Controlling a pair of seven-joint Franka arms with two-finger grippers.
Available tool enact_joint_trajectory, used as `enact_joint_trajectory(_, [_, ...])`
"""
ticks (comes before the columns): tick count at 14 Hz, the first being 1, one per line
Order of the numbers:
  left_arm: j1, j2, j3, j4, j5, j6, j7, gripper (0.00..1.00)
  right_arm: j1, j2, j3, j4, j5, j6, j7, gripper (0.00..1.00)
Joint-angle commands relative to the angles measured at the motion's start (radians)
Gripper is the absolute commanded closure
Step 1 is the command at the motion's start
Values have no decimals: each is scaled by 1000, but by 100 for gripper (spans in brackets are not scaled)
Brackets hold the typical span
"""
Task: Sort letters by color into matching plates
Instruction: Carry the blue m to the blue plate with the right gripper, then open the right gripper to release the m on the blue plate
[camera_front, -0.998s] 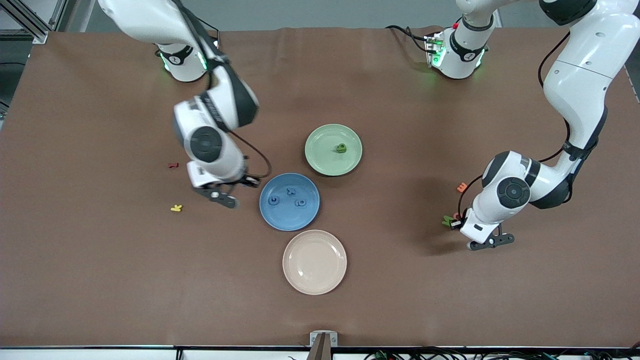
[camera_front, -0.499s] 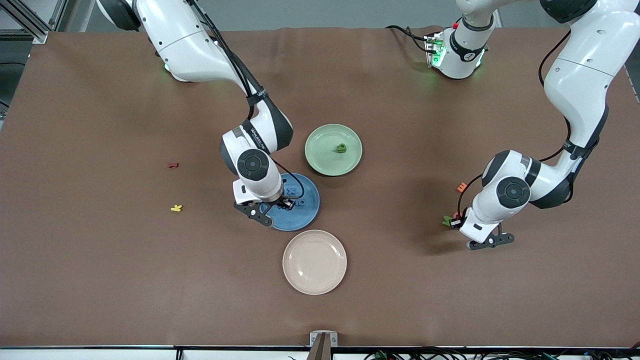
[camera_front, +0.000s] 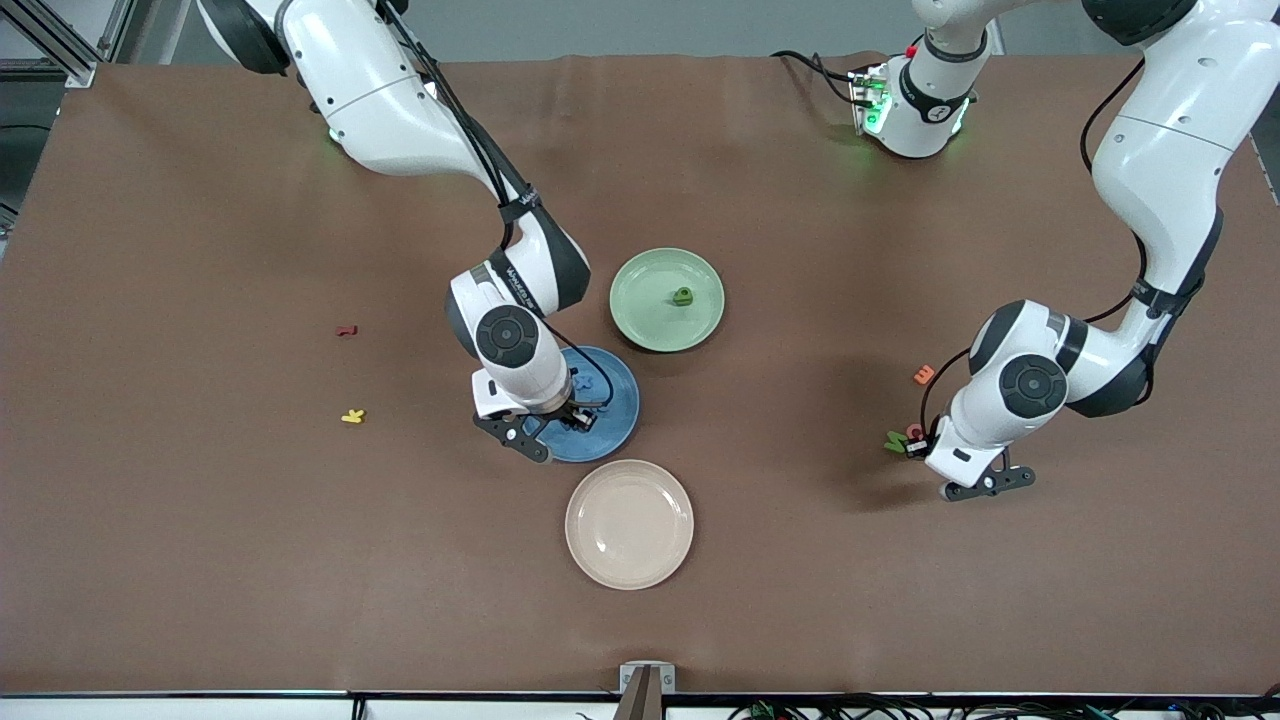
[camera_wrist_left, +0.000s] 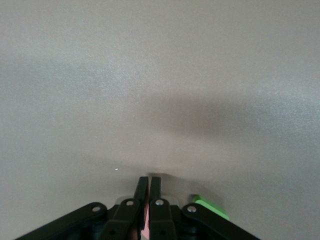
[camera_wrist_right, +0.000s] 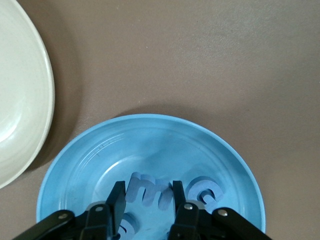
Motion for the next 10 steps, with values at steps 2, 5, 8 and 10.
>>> enact_joint_trajectory(2, [1,-29,-24,10,-66,-32,-3,92,-9,3,2,30,14,-14,-10,0])
enact_joint_trajectory(5, [-8,-29,-26,10,-84,-32,-75,83,-1,-97,2,21,14,-174,-9,0])
enact_joint_trajectory(8, [-17,-29,-37,12,-84,-50,-226,67,-9,-314,2,-62,13,-375,-16,0])
enact_joint_trajectory(10, [-28,-28,-46,12,-84,-53,-349,62,-26,-498,-2,-186,14,-446,-86,0])
